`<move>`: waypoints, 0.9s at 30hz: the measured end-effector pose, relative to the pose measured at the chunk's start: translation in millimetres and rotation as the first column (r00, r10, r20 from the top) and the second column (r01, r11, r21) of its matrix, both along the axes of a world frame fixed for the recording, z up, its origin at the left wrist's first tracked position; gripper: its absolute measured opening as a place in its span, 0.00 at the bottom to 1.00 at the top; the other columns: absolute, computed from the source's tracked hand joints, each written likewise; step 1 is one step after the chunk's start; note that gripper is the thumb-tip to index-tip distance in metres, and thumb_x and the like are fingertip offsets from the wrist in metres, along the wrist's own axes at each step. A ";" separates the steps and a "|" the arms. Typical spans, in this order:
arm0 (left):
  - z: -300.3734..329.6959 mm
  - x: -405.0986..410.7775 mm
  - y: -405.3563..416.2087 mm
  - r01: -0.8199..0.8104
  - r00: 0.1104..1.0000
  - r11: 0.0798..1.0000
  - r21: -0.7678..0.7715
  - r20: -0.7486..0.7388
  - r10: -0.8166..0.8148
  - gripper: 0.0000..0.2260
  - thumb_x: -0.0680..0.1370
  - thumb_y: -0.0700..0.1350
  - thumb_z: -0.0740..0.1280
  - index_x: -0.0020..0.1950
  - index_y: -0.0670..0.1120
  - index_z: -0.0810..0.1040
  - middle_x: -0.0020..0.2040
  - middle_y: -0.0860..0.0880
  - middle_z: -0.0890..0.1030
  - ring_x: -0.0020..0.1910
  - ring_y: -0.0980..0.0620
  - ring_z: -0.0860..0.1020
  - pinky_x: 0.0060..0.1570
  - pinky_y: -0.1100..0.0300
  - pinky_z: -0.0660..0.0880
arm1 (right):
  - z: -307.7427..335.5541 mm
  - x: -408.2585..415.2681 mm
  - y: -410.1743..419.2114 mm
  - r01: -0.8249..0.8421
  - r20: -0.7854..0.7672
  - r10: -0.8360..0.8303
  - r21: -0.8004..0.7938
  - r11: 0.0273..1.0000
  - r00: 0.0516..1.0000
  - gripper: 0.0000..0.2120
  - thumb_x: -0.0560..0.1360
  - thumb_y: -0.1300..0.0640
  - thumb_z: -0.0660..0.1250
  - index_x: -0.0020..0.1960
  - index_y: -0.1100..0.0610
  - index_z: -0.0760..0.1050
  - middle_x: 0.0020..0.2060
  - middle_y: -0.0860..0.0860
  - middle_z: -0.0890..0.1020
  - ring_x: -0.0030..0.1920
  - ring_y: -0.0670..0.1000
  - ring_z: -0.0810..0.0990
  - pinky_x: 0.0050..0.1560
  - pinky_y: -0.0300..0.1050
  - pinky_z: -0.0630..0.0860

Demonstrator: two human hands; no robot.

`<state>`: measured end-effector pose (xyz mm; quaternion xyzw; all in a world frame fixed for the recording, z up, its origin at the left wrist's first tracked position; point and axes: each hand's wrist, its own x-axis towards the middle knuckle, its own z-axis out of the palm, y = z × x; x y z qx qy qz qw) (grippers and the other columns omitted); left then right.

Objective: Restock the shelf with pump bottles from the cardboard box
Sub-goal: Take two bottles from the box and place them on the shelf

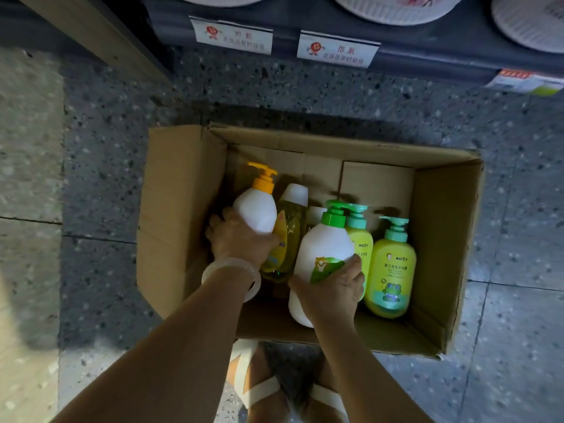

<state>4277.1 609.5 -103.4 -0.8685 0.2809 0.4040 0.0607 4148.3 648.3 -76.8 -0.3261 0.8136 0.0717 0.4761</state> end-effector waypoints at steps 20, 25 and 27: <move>330.5 -63.4 -27.1 -0.365 0.906 0.802 -0.473 -0.379 0.189 0.36 0.63 0.44 0.78 0.66 0.46 0.63 0.56 0.51 0.71 0.53 0.51 0.71 0.48 0.56 0.69 | 297.9 -56.2 -68.7 0.174 0.141 -0.117 -0.514 0.840 0.983 0.46 0.54 0.51 0.80 0.65 0.53 0.60 0.59 0.54 0.71 0.59 0.55 0.74 0.60 0.54 0.75; 456.6 -78.7 -33.9 -0.386 0.888 0.733 -0.560 -0.440 0.132 0.39 0.59 0.49 0.77 0.67 0.47 0.65 0.55 0.52 0.73 0.54 0.49 0.74 0.48 0.54 0.71 | 425.1 -77.2 -67.5 0.249 0.214 -0.144 -0.623 0.742 0.966 0.51 0.54 0.52 0.79 0.71 0.50 0.56 0.65 0.52 0.68 0.64 0.53 0.71 0.63 0.50 0.72; 504.0 -84.9 -35.8 -0.337 0.895 0.712 -0.616 -0.445 0.039 0.41 0.55 0.54 0.75 0.66 0.47 0.68 0.57 0.50 0.78 0.55 0.49 0.77 0.51 0.50 0.76 | 475.8 -88.2 -67.3 0.269 0.247 -0.132 -0.686 0.676 0.960 0.50 0.53 0.52 0.77 0.71 0.51 0.58 0.65 0.51 0.69 0.63 0.51 0.72 0.58 0.44 0.71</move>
